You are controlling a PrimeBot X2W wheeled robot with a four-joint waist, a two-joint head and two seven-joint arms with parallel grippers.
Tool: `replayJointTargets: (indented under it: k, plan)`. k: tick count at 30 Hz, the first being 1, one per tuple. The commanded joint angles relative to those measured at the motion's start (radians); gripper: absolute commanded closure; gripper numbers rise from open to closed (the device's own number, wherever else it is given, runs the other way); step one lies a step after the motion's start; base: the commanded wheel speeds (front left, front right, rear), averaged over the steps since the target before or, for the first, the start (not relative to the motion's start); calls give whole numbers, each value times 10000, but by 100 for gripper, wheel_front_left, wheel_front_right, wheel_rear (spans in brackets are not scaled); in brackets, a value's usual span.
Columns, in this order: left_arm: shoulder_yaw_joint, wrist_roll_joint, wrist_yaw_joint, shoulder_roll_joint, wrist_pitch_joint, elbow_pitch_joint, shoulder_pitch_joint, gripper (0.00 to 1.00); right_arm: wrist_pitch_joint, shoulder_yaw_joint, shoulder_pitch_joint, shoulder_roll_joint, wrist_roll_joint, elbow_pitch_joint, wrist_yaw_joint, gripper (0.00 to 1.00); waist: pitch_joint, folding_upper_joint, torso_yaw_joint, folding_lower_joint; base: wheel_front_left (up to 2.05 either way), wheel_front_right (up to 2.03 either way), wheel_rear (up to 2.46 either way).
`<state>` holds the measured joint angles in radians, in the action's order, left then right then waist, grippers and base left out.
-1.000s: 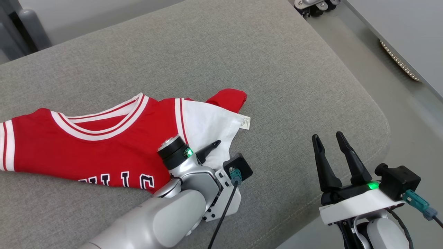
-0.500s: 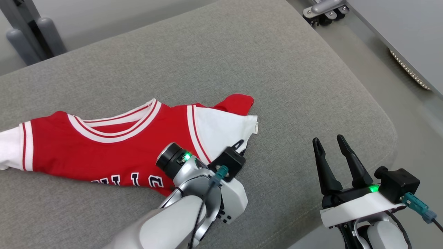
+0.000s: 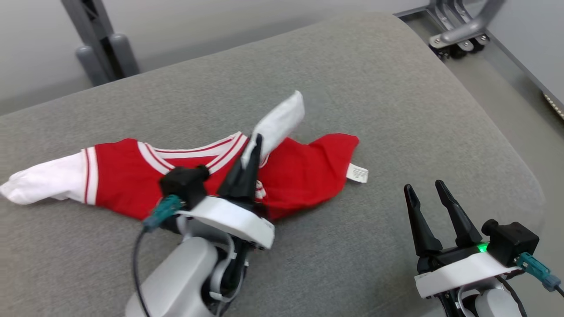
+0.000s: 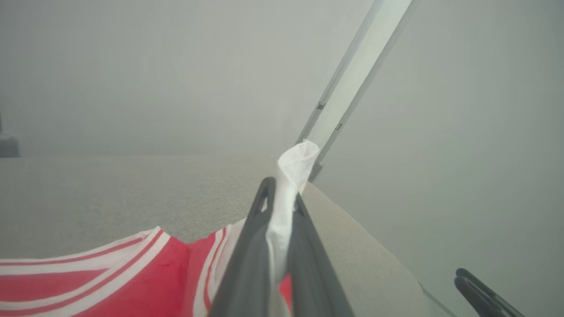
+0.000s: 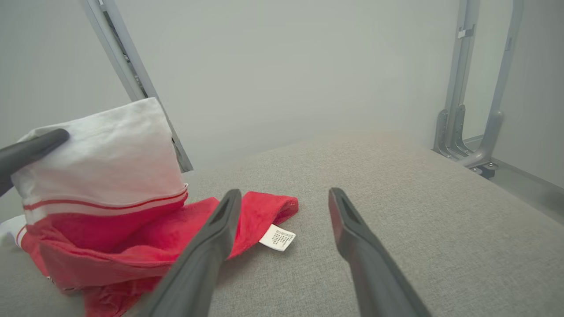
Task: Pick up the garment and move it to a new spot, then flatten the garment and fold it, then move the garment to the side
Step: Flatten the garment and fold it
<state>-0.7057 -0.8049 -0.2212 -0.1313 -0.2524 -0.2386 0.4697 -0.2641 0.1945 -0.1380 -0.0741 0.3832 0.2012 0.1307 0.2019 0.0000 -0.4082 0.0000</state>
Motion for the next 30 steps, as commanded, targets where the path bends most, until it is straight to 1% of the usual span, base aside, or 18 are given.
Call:
replayJointTargets:
  k: [1, 3, 7, 10, 11, 14, 15, 17, 19, 20, 21, 22, 24, 27, 28, 29, 30]
  plan:
    - [658, 19, -9, -78, -116, 371, -399, 100, -8, -53, 107, -119, -39, -41, 1, 0, -197, 0, 455, 0, 0, 0, 0]
    - [1651, 253, -11, 72, -129, 1019, -828, 100, -8, -76, 153, -173, -50, -60, 1, 0, -255, 0, 742, 0, 0, 0, 0]
    - [3342, 665, 263, 468, -129, 2070, -2136, 100, -8, -120, 253, -253, -92, -97, 1, 0, -352, 0, 1340, 0, 0, 0, 0]
    - [4272, 902, 445, 672, -131, 2518, -2975, 100, -8, -156, 302, -339, -108, -94, 1, 0, -427, 0, 1736, 0, 0, 0, 0]
    - [4272, 902, 445, 672, -131, 2518, -2975, 100, -8, -156, 302, -339, -108, -94, 1, 0, -427, 0, 1736, 0, 0, 0, 0]
    - [5003, 982, 535, 767, -131, 2742, -3710, 100, -8, -172, 339, -393, -115, -124, 1, 0, -474, 0, 2072, 0, 0, 0, 0]
    - [5217, 832, 534, 781, -133, 2799, -3895, 100, -8, -171, 361, -420, -122, -125, 1, 0, -493, 0, 2177, 0, 0, 0, 0]
    - [5566, 187, 367, 782, -133, 2931, -4205, 100, -7, -178, 391, -460, -124, -125, 1, 0, -530, 0, 2354, 0, 0, 0, 0]
    - [6146, -1070, 87, 768, -133, 3079, -4487, 100, -7, -192, 411, -486, -141, -119, 1, 0, -561, 0, 2502, 0, 0, 0, 0]
    - [6506, -1482, -34, 765, -134, 3084, -4638, 100, -7, -178, 407, -483, -146, -112, 1, 0, -577, 0, 2551, 0, 0, 0, 0]
    - [6812, -2180, -157, 780, -132, 3055, -4746, 94, -7, -172, 393, -483, -147, -114, 1, 0, -574, 0, 2596, 0, 0, 0, 0]
    - [7065, -2789, -276, 793, -132, 2892, -4891, 93, -7, -168, 380, -482, -140, -111, 1, 0, -581, 0, 2631, 0, 0, 0, 0]
    - [7482, -3826, -383, 806, -131, 2499, -5076, 81, -7, -170, 383, -478, -126, -113, 1, 0, -592, 0, 2705, 0, 0, 0, 0]
    - [7721, -5097, -403, 780, -133, 1630, -5287, 57, -7, -106, 392, -480, -90, -93, 1, 0, -604, 0, 2770, 0, 0, 0, 0]
    - [7763, -5444, -363, 785, -133, 1305, -5305, 37, -7, -100, 399, -485, -80, -88, 1, 0, -604, 0, 2788, 0, 0, 0, 0]
    - [7876, -5641, -331, 773, -135, 992, -5287, 0, -7, -97, 404, -490, -75, -86, 1, 0, -600, 0, 2805, 0, 0, 0, 0]
    - [7950, -5756, -251, 770, -133, 795, -5230, 0, -7, -88, 410, -491, -65, -85, 1, 0, -597, 0, 2820, 0, 0, 0, 0]
